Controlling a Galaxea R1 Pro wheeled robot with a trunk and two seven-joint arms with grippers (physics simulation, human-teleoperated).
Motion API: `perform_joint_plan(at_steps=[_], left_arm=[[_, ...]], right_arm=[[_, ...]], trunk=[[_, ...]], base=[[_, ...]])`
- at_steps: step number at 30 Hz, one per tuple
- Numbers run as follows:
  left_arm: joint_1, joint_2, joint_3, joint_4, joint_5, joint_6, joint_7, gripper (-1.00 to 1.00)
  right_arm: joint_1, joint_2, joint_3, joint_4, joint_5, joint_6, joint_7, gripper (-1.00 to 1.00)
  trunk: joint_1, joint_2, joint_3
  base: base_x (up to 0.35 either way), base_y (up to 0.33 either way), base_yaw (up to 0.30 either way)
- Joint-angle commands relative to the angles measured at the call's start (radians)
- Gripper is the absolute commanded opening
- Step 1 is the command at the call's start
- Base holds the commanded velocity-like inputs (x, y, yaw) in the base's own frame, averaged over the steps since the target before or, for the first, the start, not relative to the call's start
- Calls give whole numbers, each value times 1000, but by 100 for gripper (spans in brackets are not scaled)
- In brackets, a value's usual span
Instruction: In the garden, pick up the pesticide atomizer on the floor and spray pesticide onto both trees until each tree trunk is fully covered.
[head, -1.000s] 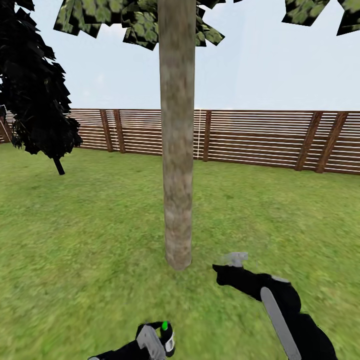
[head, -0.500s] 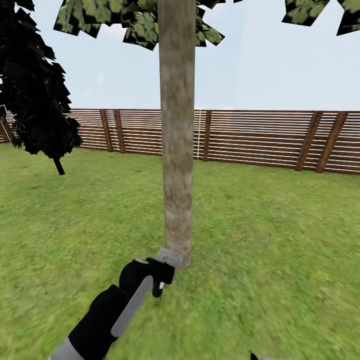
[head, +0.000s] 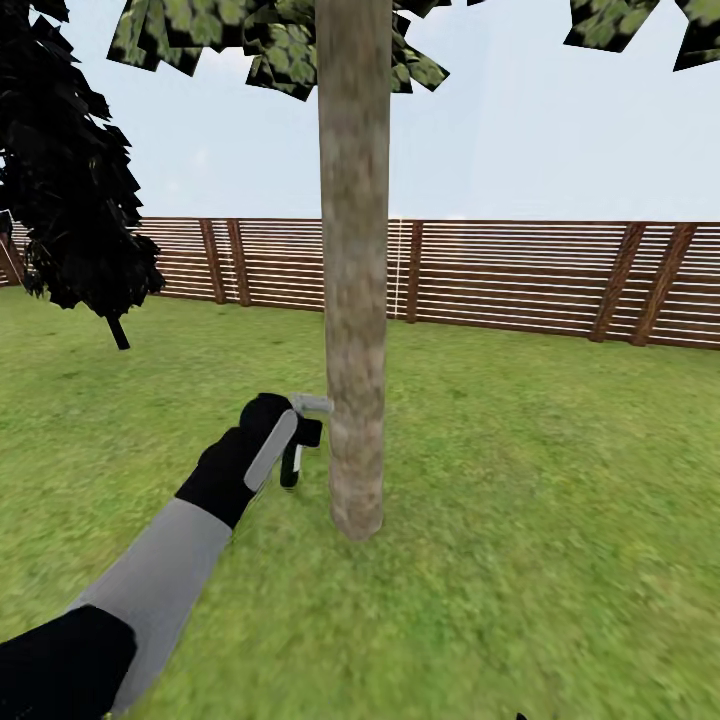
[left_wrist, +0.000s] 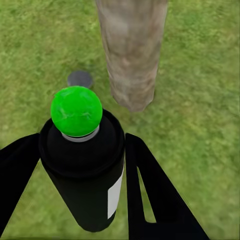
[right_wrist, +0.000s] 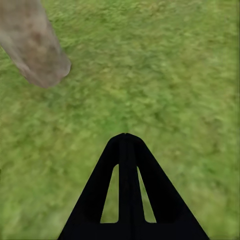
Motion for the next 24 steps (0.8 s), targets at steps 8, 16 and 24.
perform_joint_plan(at_steps=[8, 16, 24], left_arm=[[-223, -57, 2, 177, 53, 2, 9, -100], [-269, -62, -1, 159, 107, 2, 79, -100], [-269, -63, -1, 125, 113, 2, 89, -100]], right_arm=[[-1, 7, 20, 1, -9, -4, -6, -100], [-1, 12, 43, 7, -9, -4, -7, -100], [0, 14, 44, 12, -8, -4, -7, -100]], trunk=[[1, -2, -2], [1, -2, -1], [1, -2, 4]], base=[[0, 0, 0], [72, 4, -55], [310, 69, -138]])
